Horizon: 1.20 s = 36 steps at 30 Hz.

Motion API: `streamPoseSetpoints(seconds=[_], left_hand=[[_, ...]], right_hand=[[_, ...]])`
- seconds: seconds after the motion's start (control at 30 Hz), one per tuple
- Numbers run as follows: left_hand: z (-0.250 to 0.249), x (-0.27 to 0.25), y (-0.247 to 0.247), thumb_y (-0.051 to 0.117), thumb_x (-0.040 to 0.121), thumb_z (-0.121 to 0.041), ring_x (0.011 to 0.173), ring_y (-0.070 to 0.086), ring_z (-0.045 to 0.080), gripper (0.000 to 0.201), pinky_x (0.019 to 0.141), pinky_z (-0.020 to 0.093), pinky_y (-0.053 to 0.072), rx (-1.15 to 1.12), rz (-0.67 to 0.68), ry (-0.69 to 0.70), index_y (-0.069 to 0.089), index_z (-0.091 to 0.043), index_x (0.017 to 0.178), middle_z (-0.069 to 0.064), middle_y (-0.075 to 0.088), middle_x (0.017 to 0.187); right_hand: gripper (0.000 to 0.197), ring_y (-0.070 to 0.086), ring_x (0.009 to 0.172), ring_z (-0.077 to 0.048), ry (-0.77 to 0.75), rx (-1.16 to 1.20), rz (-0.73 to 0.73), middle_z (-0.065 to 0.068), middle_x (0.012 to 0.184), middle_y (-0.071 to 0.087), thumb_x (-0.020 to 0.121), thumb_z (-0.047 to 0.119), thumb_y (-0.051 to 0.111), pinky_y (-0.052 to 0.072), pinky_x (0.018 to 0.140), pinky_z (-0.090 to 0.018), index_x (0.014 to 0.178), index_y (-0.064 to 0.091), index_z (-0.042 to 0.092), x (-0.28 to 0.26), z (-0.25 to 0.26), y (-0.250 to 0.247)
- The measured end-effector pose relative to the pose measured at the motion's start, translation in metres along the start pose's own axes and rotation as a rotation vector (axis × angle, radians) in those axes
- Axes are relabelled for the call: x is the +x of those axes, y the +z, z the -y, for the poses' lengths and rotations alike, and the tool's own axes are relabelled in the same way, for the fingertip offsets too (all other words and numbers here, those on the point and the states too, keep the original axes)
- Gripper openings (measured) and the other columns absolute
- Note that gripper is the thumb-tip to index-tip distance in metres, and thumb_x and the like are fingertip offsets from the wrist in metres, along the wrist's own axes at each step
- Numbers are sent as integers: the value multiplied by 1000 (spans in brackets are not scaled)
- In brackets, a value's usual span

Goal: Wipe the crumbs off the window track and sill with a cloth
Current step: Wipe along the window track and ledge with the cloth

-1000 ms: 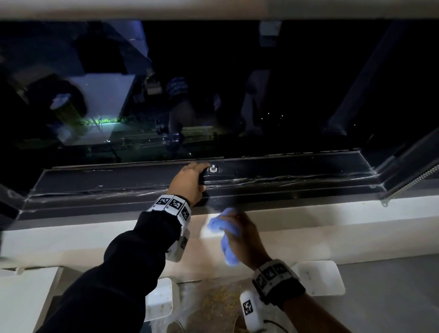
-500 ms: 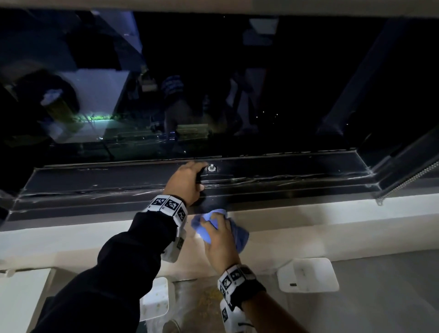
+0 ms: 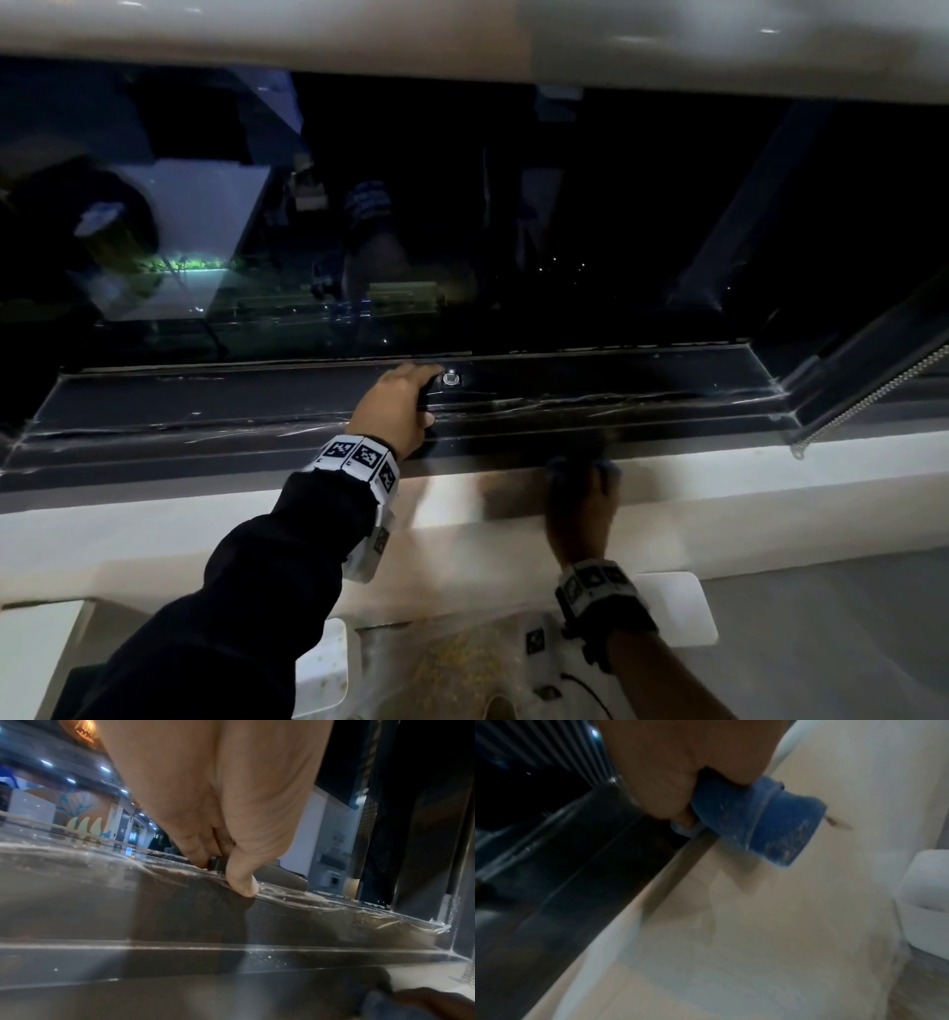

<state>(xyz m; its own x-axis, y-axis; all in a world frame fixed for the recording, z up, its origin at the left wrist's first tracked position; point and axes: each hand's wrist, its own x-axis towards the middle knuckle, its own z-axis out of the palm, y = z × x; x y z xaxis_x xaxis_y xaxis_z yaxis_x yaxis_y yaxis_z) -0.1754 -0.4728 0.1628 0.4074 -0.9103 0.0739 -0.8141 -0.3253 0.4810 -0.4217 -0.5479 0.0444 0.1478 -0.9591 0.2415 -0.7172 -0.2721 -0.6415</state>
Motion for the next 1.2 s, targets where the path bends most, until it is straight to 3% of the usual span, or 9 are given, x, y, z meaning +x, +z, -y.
streamPoseSetpoints(seconds=[0.23, 0.3, 0.37, 0.43, 0.53, 0.63, 0.8, 0.97, 1.2], left_hand=[[-1, 0, -1, 69, 75, -8, 118, 49, 22, 65, 96, 27, 38, -7, 7, -3, 48, -26, 134, 0, 52, 126], [0, 0, -2, 70, 76, -9, 118, 49, 22, 65, 97, 28, 39, -3, 15, 0, 47, -26, 134, 0, 52, 126], [0, 0, -1, 70, 76, -9, 119, 49, 21, 65, 97, 29, 39, -4, 16, 2, 47, -26, 134, -1, 52, 127], [-1, 0, -1, 70, 77, -9, 120, 48, 20, 65, 98, 29, 38, -1, 19, -7, 46, -27, 135, -2, 51, 129], [-2, 0, 0, 69, 78, -9, 121, 47, 19, 64, 98, 28, 38, 3, 12, -11, 46, -27, 135, -3, 51, 130], [-2, 0, 0, 70, 76, -8, 120, 48, 20, 65, 99, 28, 37, -8, 9, -12, 48, -26, 134, -2, 52, 129], [0, 1, -1, 70, 75, -8, 120, 49, 22, 66, 99, 28, 38, -12, 16, -4, 47, -26, 134, 0, 53, 128], [-1, 1, 0, 70, 74, -7, 119, 49, 22, 66, 97, 26, 37, -19, 19, -5, 48, -25, 134, 1, 53, 127], [0, 3, 2, 71, 73, -6, 119, 50, 25, 68, 99, 27, 38, -6, 20, 11, 48, -23, 134, 4, 54, 127]], right_hand=[[25, 55, 106, -18, -405, 434, 560, 4, 107, 57, 82, 5, 57, 45, 88, -31, 89, 72, 24, -74, 64, 15], [20, 63, 100, -20, -183, 574, 751, 2, 109, 63, 82, 4, 65, 47, 82, -23, 86, 74, 21, -69, 69, -5], [13, 68, 83, -22, -17, 601, 667, -7, 102, 67, 83, 7, 69, 53, 69, -28, 91, 73, 17, -55, 61, -18], [12, 66, 73, -22, 9, 535, 299, 3, 100, 62, 85, 13, 63, 54, 58, -33, 92, 71, 18, -26, 40, -21], [21, 51, 105, -20, -41, 242, 11, -2, 104, 58, 82, 21, 51, 42, 91, -26, 89, 70, 14, 6, 18, -2], [15, 54, 98, -20, -119, 83, 125, -5, 101, 61, 82, 16, 60, 46, 83, -35, 93, 70, 15, -30, 35, 25], [35, 54, 104, -16, -496, 384, 761, -2, 102, 61, 64, 9, 49, 43, 95, -33, 90, 71, 14, -76, 71, 23], [33, 56, 114, -17, -521, 451, 581, -6, 112, 59, 76, 0, 56, 43, 100, -27, 105, 70, 10, -45, 85, 12], [54, 47, 115, -30, -486, 137, 792, -4, 135, 47, 78, 1, 54, 38, 103, -33, 130, 56, 12, -69, 93, 28]])
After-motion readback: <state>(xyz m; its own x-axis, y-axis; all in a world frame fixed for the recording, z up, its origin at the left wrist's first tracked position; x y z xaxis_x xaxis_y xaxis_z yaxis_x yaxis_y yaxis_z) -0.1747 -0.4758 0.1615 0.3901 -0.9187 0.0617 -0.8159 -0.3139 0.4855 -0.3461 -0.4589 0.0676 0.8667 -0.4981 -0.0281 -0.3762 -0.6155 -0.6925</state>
